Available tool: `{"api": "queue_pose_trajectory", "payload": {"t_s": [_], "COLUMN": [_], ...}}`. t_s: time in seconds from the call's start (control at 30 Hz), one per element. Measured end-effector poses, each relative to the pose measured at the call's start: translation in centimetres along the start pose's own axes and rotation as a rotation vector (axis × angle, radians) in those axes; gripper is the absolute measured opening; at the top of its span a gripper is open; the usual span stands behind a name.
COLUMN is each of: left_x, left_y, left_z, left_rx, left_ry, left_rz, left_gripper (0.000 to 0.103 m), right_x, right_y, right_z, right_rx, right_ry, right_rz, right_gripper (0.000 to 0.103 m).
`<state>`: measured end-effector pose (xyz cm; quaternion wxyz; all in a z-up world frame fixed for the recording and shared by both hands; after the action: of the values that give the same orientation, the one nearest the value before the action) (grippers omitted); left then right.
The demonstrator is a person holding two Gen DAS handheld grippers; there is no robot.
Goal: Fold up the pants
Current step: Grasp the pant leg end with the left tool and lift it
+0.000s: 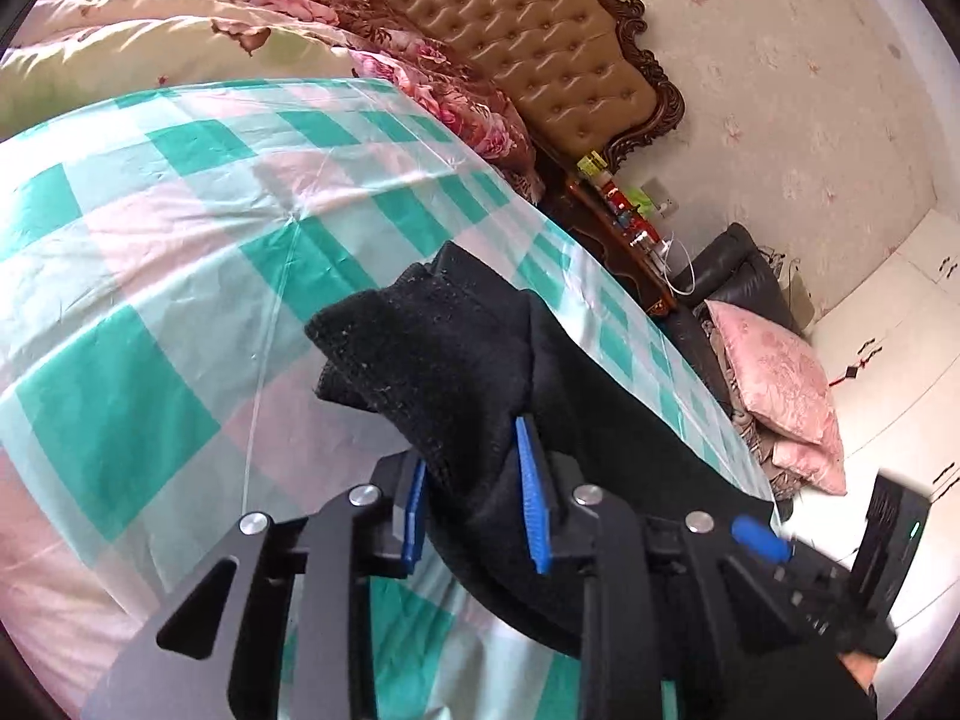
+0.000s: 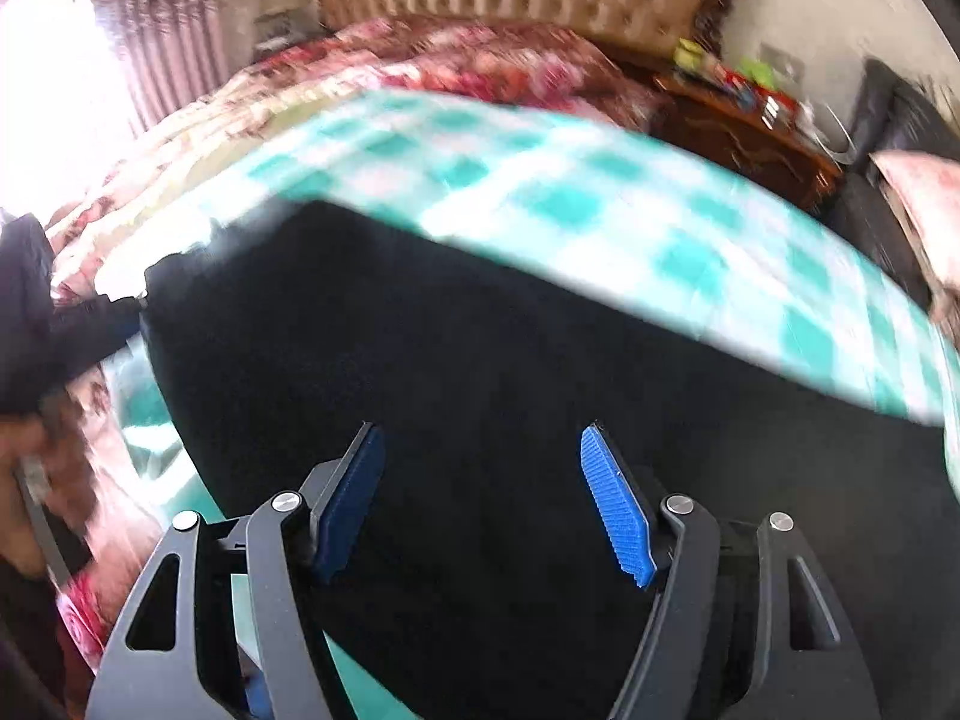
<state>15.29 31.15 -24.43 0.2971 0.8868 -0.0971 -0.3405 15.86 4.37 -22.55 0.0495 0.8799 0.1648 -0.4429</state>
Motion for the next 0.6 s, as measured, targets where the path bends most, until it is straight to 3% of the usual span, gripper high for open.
{"api": "queue_pose_trajectory", "payload": {"t_s": [0.17, 0.27, 0.47, 0.6], "left_x": [-0.3, -0.2, -0.3, -0.8], "left_y": [0.1, -0.5, -0.8, -0.8], "left_z": [-0.2, 0.3, 1.6, 2.2], "left_rx": [-0.014, -0.052, -0.106, -0.168], "left_ry": [0.017, 0.012, -0.014, 0.010], "left_rz": [0.002, -0.004, 0.038, 0.052], "left_gripper": [0.026, 0.033, 0.053, 0.054], "right_x": [3.7, 8.4, 8.5, 8.5], "right_y": [-3.7, -3.8, -3.2, -3.2], "right_z": [-4.5, -3.7, -3.6, -3.4], "right_rx": [-0.073, -0.115, -0.054, -0.056], "right_ry": [-0.007, -0.123, -0.088, -0.077], "right_rz": [-0.020, 0.066, 0.019, 0.008], "right_gripper": [0.067, 0.067, 0.068, 0.069]}}
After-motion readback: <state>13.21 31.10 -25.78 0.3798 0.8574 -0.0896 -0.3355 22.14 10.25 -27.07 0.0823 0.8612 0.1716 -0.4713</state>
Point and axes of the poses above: each gripper's, at about its wrist camera, not at the fingertips, and x roughly the way its jaws point, y to its right, z to its underside, the point moved 8 cm from there along x, roughly the way its jaws point, and after that the axes turned 6 degrees about x, right-handed, at the moved point
